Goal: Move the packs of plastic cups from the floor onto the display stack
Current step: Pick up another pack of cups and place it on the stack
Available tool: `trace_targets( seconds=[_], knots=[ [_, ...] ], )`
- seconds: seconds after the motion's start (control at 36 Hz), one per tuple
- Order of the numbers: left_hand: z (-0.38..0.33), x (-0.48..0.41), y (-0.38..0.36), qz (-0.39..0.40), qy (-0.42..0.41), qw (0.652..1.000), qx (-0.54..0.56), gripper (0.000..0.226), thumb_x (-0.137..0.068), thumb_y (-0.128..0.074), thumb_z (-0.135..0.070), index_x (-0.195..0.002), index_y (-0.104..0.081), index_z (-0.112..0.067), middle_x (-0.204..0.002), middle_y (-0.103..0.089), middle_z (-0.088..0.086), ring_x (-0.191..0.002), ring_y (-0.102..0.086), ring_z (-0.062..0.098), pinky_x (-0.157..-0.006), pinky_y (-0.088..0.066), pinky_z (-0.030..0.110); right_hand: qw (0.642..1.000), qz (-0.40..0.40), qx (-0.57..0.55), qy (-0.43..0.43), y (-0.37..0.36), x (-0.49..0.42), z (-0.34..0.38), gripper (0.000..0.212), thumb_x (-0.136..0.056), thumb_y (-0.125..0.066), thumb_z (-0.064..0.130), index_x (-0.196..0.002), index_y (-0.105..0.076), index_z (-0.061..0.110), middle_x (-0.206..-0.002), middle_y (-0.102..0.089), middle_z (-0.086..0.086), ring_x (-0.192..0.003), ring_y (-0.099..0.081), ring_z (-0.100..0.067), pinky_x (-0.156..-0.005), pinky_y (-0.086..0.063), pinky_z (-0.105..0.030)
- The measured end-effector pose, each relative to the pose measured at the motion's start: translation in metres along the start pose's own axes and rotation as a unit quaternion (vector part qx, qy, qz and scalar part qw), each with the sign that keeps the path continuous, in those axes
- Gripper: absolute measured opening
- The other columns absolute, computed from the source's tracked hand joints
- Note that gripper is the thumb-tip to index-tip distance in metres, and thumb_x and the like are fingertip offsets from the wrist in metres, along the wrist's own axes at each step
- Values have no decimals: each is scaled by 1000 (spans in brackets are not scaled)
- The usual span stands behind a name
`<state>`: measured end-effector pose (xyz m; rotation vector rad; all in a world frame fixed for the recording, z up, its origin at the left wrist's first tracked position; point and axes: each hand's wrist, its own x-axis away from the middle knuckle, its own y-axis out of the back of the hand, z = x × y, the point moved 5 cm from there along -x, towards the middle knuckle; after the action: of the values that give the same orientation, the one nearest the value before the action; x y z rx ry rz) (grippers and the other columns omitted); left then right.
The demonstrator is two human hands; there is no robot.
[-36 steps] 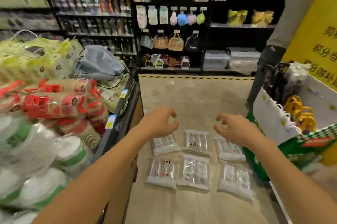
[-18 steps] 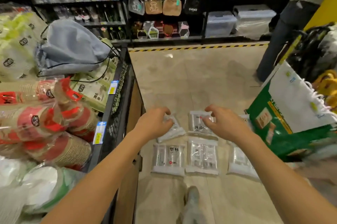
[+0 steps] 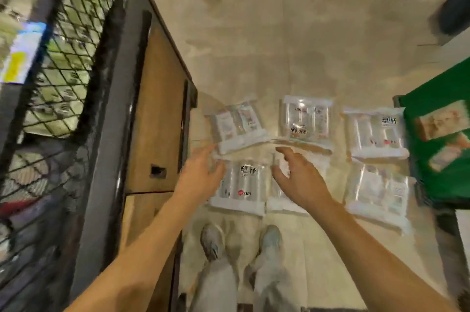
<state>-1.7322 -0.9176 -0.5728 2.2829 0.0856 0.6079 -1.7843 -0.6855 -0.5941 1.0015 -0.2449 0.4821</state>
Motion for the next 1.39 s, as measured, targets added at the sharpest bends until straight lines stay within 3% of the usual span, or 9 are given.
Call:
trace_targets(
  seconds=[0.22,0.39,0.56,0.69,0.78,0.97,1.11,1.22,1.39],
  knots=[
    [175,-104,-147,71,56,995,-47,61,-95,-49,-39,-153,-31,-31,-149,-42,2,-135,-43,22,-109,-35,32,996,60,-37,-49,-195,-97,-126,58,-98,-51,42,-152,-30,34,-134,-54,-8,-118,-55,-24,-92,-45,-37],
    [300,-157,-247,115,109,985,-75,70,-94,-51,-37,-149,-11,-55,-130,-46,3,-117,-53,26,-100,-46,50,991,92,-90,-48,-328,-139,-211,65,-99,-51,43,-153,-15,49,-146,-47,-1,-124,-51,-20,-100,-44,-36],
    [388,-183,-325,180,131,972,-78,75,-94,-47,-62,-144,9,-65,-163,-8,7,-143,-27,37,-112,-30,61,987,82,-132,-38,-419,-171,-265,74,-98,-50,48,-149,2,59,-164,-15,4,-152,-2,-13,-114,-16,-34],
    [395,-185,-340,153,84,984,33,71,-93,-42,-66,-144,7,-66,-161,-17,-4,-143,-33,24,-115,-27,46,985,75,-154,-31,-432,-179,-269,76,-98,-55,42,-154,-4,49,-136,-44,1,-127,-32,-6,-108,-25,-28],
    [374,-175,-319,123,80,988,43,68,-97,-47,-55,-145,0,-66,-154,-27,-8,-135,-37,10,-110,-29,35,984,59,-164,-37,-406,-173,-254,74,-97,-56,42,-153,-8,51,-126,-43,5,-116,-34,1,-104,-29,-27],
    [247,-152,-204,103,49,992,55,67,-96,-47,-55,-143,-2,-69,-145,-30,-11,-126,-32,3,-107,-28,36,989,26,-145,-15,-253,-138,-174,70,-96,-52,52,-149,-6,59,-148,-38,7,-126,-33,-1,-106,-41,-40],
    [111,-134,-89,82,-25,994,64,63,-98,-42,-52,-149,-7,-60,-149,-15,-41,-130,-8,-27,-114,-9,30,986,-20,-164,-16,-84,-105,-94,69,-92,-54,56,-143,-10,68,-144,-36,2,-127,-44,-14,-105,-44,-43],
    [-15,-108,14,75,-81,993,46,62,-99,-41,-55,-151,-6,-56,-156,-11,-37,-143,-11,-8,-118,-11,29,979,-88,-182,1,61,-67,-30,67,-93,-55,54,-145,-14,65,-147,-32,6,-129,-30,-1,-104,-28,-27],
    [-202,-43,158,48,-160,986,29,63,-98,-41,-57,-152,-7,-55,-149,-15,-34,-138,-16,-7,-108,-17,21,971,-155,-183,20,259,16,54,65,-93,-53,58,-145,-15,65,-146,-37,7,-124,-39,-9,-102,-32,-32]
  ],
)
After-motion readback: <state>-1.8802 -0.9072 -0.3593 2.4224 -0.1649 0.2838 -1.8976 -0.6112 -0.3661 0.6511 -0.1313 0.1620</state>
